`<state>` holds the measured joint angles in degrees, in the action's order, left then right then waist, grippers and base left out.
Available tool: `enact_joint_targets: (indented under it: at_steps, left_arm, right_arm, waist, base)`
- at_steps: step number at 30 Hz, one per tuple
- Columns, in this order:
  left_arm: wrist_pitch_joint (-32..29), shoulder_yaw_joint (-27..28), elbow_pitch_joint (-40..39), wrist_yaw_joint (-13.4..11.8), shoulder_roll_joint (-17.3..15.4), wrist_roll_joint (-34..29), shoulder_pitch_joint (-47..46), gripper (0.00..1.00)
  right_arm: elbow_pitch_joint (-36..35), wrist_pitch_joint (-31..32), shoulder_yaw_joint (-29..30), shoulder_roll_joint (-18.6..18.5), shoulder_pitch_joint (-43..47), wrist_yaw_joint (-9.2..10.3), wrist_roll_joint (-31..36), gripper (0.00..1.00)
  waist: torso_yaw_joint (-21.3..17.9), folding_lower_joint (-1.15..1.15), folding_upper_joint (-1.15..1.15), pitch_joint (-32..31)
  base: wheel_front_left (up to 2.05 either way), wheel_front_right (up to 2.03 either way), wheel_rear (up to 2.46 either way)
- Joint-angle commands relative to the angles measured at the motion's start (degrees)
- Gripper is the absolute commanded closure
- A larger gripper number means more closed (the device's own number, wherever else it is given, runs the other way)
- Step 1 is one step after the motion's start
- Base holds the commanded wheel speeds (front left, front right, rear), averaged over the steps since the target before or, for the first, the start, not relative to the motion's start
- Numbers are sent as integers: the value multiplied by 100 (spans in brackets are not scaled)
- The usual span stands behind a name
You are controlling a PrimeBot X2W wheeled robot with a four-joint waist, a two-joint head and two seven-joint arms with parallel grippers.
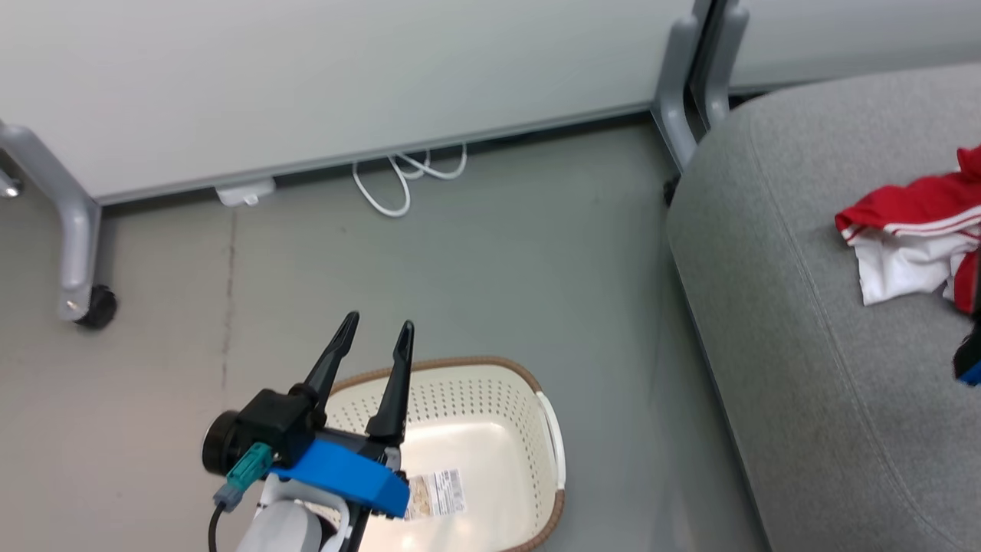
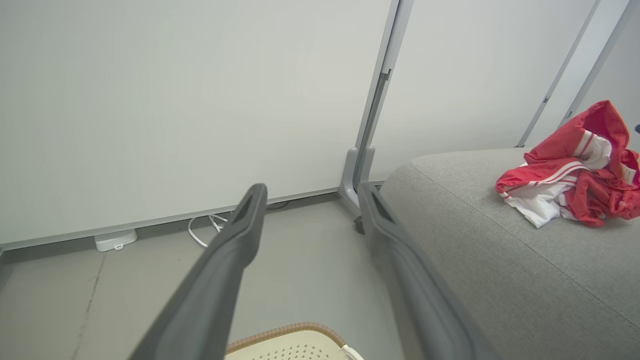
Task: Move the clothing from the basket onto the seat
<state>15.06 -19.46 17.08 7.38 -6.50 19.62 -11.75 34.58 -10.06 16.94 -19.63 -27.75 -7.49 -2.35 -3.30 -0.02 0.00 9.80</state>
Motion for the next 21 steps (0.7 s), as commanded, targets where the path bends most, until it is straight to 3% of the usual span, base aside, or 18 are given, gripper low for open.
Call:
enact_joint_targets:
  at_steps: [1,12,21]
  left_arm:
    - [17,26,15,15,1,9,72,0]
    - [17,471,57,15,51,2,550,0]
    - [16,814,178,15,79,-79,695,0]
  right_arm:
    - [-70,35,-22,51,168,-1,-39,0]
    - [-2072,589,-257,925,1782,-1,-80,0]
    - [-2875,671,-621,1455,2637,-1,-8,0]
  waist:
    - [205,2,0,-321]
    - [685,2,0,-817]
    - [914,2,0,-1035]
  base:
    - [0,0,0]
    - [0,0,0]
    - [0,0,0]
